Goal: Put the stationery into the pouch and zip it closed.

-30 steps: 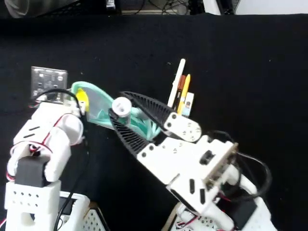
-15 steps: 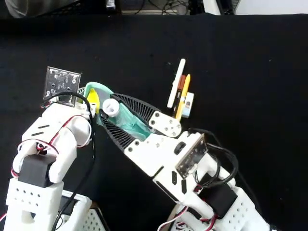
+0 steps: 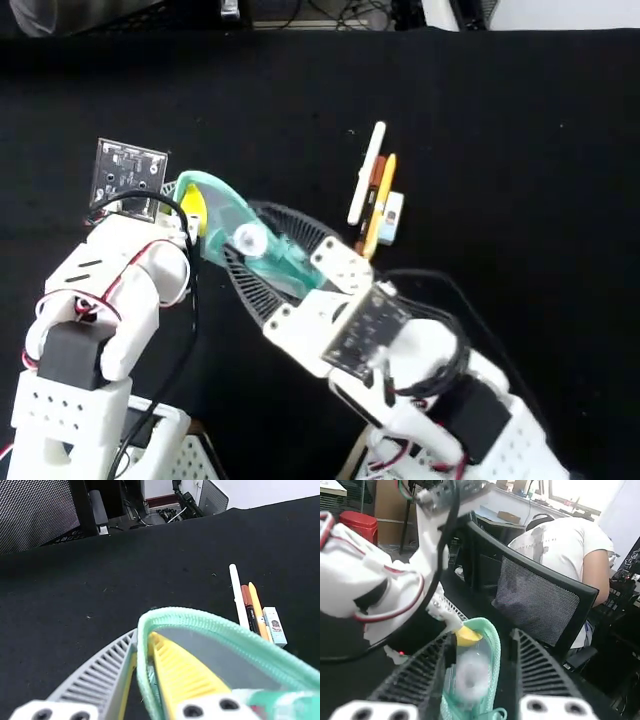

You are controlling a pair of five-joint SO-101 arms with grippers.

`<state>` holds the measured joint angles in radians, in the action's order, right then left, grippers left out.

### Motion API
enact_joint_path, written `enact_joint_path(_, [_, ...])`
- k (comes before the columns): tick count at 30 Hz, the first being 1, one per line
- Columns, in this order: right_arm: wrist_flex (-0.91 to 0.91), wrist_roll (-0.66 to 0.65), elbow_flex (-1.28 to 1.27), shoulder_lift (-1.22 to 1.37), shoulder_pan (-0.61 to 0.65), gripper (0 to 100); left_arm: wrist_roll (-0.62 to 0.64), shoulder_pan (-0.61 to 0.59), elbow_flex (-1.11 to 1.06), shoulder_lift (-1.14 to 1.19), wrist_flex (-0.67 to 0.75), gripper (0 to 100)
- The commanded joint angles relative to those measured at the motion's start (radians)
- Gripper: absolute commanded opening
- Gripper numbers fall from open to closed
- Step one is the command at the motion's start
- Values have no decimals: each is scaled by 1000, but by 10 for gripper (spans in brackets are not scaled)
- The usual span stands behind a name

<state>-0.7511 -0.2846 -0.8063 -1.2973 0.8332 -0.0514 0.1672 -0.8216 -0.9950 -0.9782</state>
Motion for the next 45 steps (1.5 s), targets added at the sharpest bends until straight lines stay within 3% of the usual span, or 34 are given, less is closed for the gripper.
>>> enact_joint_path(1, [-68, -9, 170, 88, 3, 173, 3, 30, -124, 18, -48, 30])
enact_joint_path(6, [-149, -14, 369, 173, 2, 163, 3, 30, -124, 18, -48, 30])
enact_joint_path(8, [-180, -11, 433, 173, -52, 162, 3, 30, -125, 18, -48, 30])
enact_joint_path(13, [-284, -9, 504, 163, -420, 91, 2, 30, -145, 18, -43, 30])
enact_joint_path(17, [-354, -9, 361, 226, -694, 21, 2, 30, -147, 18, -41, 30])
enact_joint_path(22, [-221, 8, 108, 458, -878, 113, 2, 30, -150, 18, -41, 30])
enact_joint_path(27, [-95, 147, 105, 823, -918, 148, 2, 30, -151, 18, -43, 30])
enact_joint_path(36, [-100, 269, 449, 1432, -904, 148, 2, 30, -151, 18, -46, 30])
enact_joint_path(45, [-190, 269, 679, 1615, -904, 148, 2, 30, -151, 18, -41, 30])
